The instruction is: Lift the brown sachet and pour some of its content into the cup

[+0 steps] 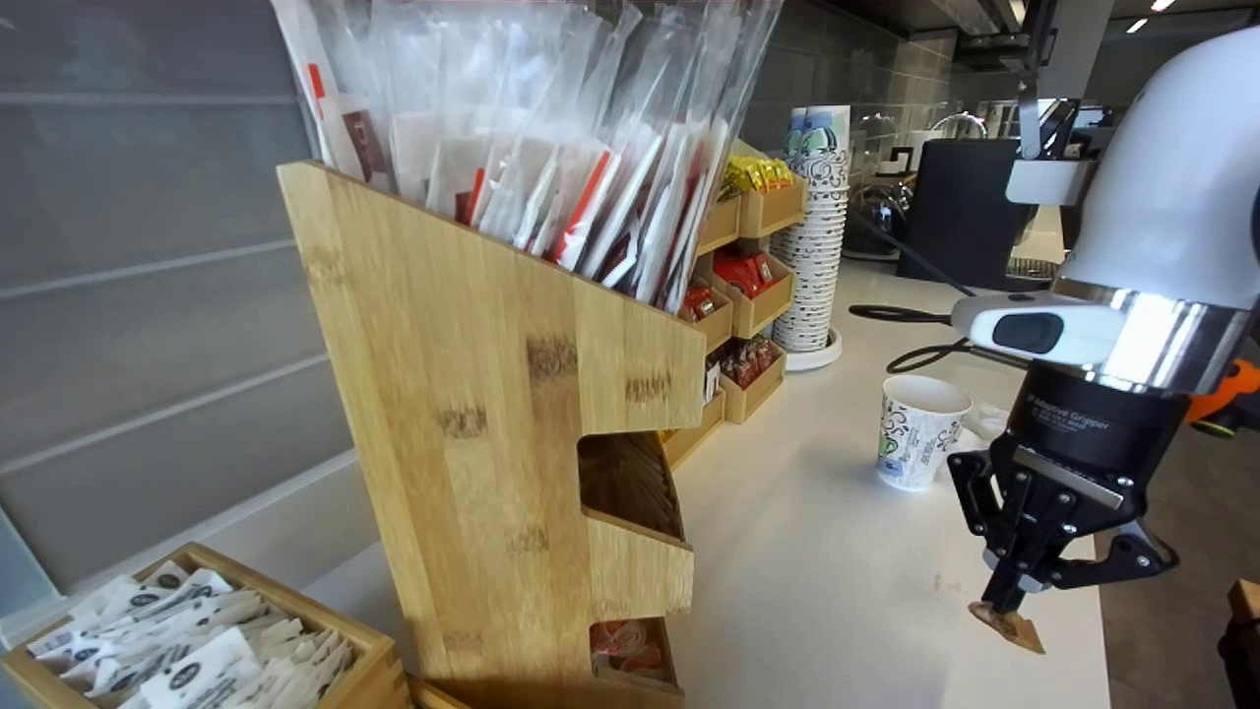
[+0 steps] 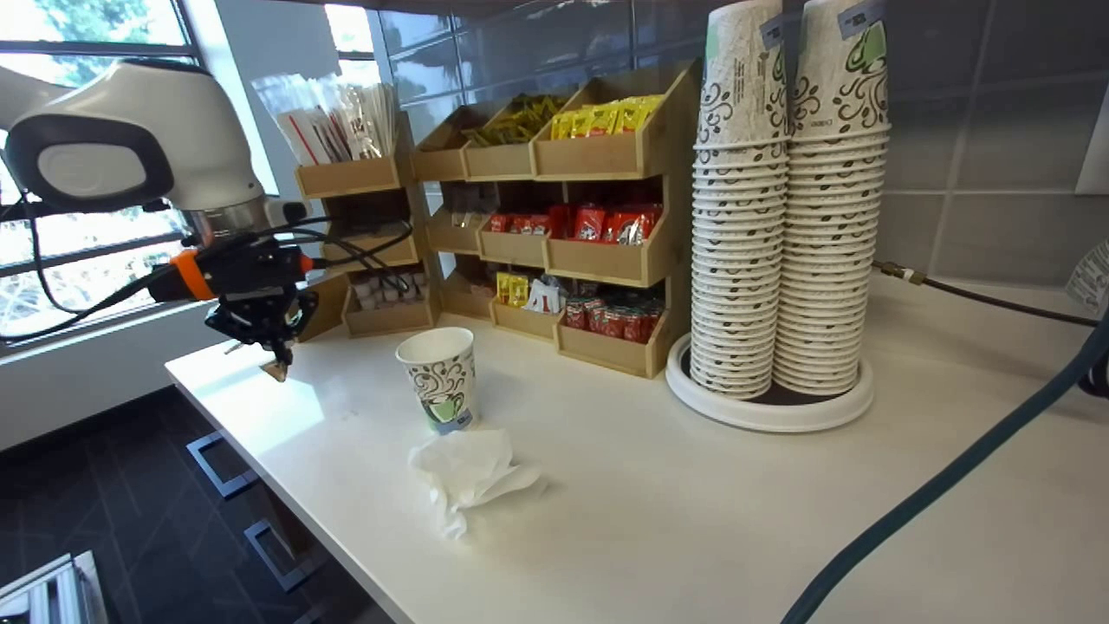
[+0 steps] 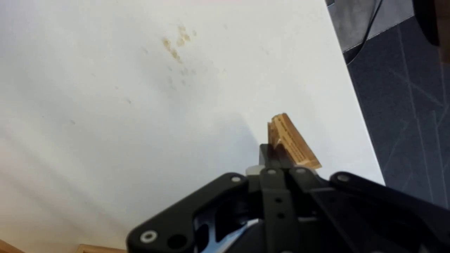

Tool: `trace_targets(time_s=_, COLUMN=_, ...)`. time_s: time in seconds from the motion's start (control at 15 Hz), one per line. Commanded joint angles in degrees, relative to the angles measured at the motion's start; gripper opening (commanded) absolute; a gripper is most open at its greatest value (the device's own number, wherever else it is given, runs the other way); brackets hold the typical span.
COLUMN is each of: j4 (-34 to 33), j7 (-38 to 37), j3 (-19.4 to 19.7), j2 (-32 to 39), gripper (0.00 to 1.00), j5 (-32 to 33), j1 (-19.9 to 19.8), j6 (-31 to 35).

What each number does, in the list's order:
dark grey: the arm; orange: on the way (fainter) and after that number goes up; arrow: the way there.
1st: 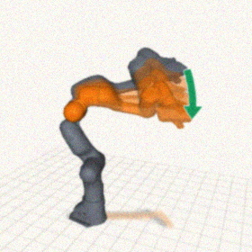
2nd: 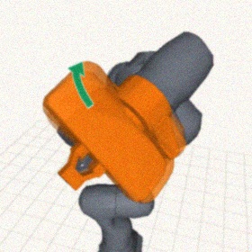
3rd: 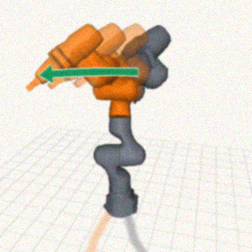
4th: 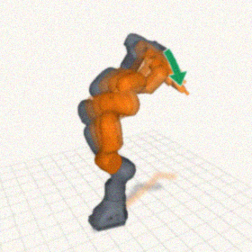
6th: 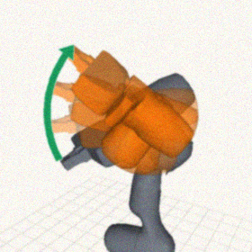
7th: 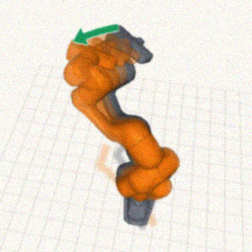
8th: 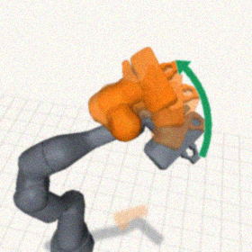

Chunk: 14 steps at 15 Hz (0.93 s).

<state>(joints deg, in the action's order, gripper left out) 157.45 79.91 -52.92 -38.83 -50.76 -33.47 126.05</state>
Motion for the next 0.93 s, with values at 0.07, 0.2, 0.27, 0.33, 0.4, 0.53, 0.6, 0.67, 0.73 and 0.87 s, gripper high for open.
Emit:
trace_targets(time_s=0.07, j4=-0.66, j7=-10.78, j3=7.43, j2=14.05, gripper=0.0, j5=18.08, j1=7.77, j6=13.65)
trace_targets(time_s=0.2, j4=-0.83, j7=-15.68, j3=14.46, j2=19.75, gripper=0.0, j5=26.17, j1=14.12, j6=17.03)
trace_targets(time_s=0.27, j4=-0.91, j7=-17.88, j3=18.02, j2=21.66, gripper=0.0, j5=29.68, j1=17.34, j6=17.92)
trace_targets(time_s=0.33, j4=-1.33, j7=-19.29, j3=22.08, j2=23.62, gripper=0.0, j5=32.19, j1=20.95, j6=18.3)
trace_targets(time_s=0.4, j4=-1.52, j7=-20.29, j3=26.06, j2=25.28, gripper=0.0, j5=34.11, j1=24.59, j6=18.65)
trace_targets(time_s=0.53, j4=-2.34, j7=-20.8, j3=33.32, j2=27.54, gripper=0.0, j5=35.36, j1=31.44, j6=18.79)
trace_targets(time_s=0.6, j4=-2.85, j7=-20.72, j3=35.78, j2=28.08, gripper=0.0, j5=35.57, j1=33.86, j6=18.6)
trace_targets(time_s=0.67, j4=-3.13, j7=-20.32, j3=37.96, j2=28.67, gripper=0.0, j5=35.35, j1=35.86, j6=18.8)
trace_targets(time_s=0.73, j4=-3.53, j7=-20.03, j3=39.58, j2=29.1, gripper=0.2, j5=35.25, j1=37.62, j6=18.36)
trace_targets(time_s=0.87, j4=-4.29, j7=-20.68, j3=41.67, j2=29.85, gripper=0.34, j5=35.66, j1=39.93, j6=17.84)
